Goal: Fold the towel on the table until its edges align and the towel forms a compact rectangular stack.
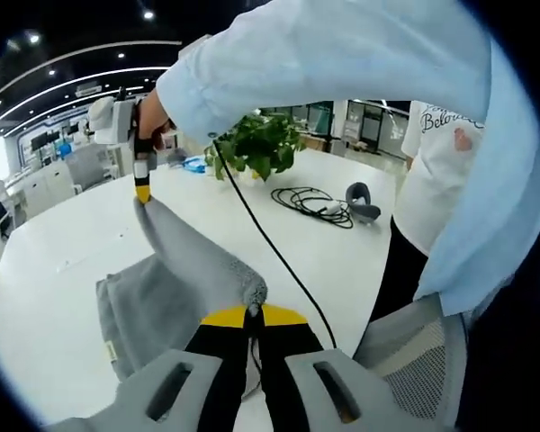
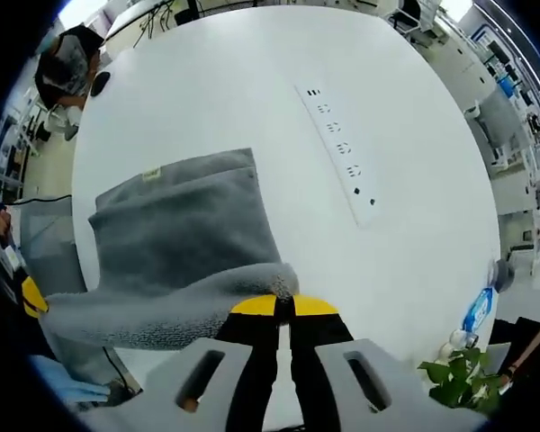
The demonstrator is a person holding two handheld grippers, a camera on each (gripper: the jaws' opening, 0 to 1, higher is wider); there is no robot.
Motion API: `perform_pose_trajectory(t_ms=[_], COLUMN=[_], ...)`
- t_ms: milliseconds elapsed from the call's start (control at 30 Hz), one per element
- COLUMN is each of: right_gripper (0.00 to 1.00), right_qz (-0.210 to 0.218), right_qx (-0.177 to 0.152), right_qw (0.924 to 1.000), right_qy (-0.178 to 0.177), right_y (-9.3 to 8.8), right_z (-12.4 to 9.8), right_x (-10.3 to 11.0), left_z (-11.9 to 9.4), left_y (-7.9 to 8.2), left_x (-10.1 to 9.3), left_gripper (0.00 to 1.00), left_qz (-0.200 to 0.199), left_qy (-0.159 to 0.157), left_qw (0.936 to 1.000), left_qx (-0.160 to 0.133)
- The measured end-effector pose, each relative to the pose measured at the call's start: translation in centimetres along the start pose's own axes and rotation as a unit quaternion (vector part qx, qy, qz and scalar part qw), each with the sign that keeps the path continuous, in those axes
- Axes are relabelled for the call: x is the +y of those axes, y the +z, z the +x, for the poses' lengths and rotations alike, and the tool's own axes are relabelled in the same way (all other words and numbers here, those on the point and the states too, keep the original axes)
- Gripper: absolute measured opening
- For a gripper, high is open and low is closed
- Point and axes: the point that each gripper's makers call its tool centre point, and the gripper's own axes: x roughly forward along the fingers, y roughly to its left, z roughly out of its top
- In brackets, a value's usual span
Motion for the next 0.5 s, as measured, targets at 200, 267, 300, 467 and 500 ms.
perform_pose_trajectory(t_ms=[200, 267, 300, 467, 500], right_gripper=[0.01, 0.01, 0.01, 0.01, 0.01], right_qz=[-0.001, -0.002, -0.003, -0.005, -0.006], right_qx=[0.003, 0.004, 0.004, 0.006, 0.007], right_qw=[1.0, 1.0, 1.0, 1.0, 0.9999], right_qy=[0.003, 0.003, 0.003, 0.005, 0.005], right_y=[1.5, 2.0, 2.2, 3.5, 3.8], right_z=[0.3, 0.4, 0.4, 0.7, 0.8], right_x=[0.5, 0.8, 0.9, 0.9, 0.9], left_z=[-1.2, -1.5, -1.6, -2.4, -2.6], left_y=[-0.8, -1.0, -1.1, -1.5, -1.6], left_x=[1.7, 2.1, 2.3, 3.4, 3.6], left_gripper=[0.04, 0.04, 0.04, 0.04, 0.04], left_qz=[-0.015, -0.019, -0.02, -0.03, -0.035], left_qy=[0.016, 0.021, 0.023, 0.033, 0.036], left_qw=[0.9997, 0.9996, 0.9995, 0.9989, 0.9987], left_qx=[-0.004, -0.004, -0.005, -0.009, -0.011])
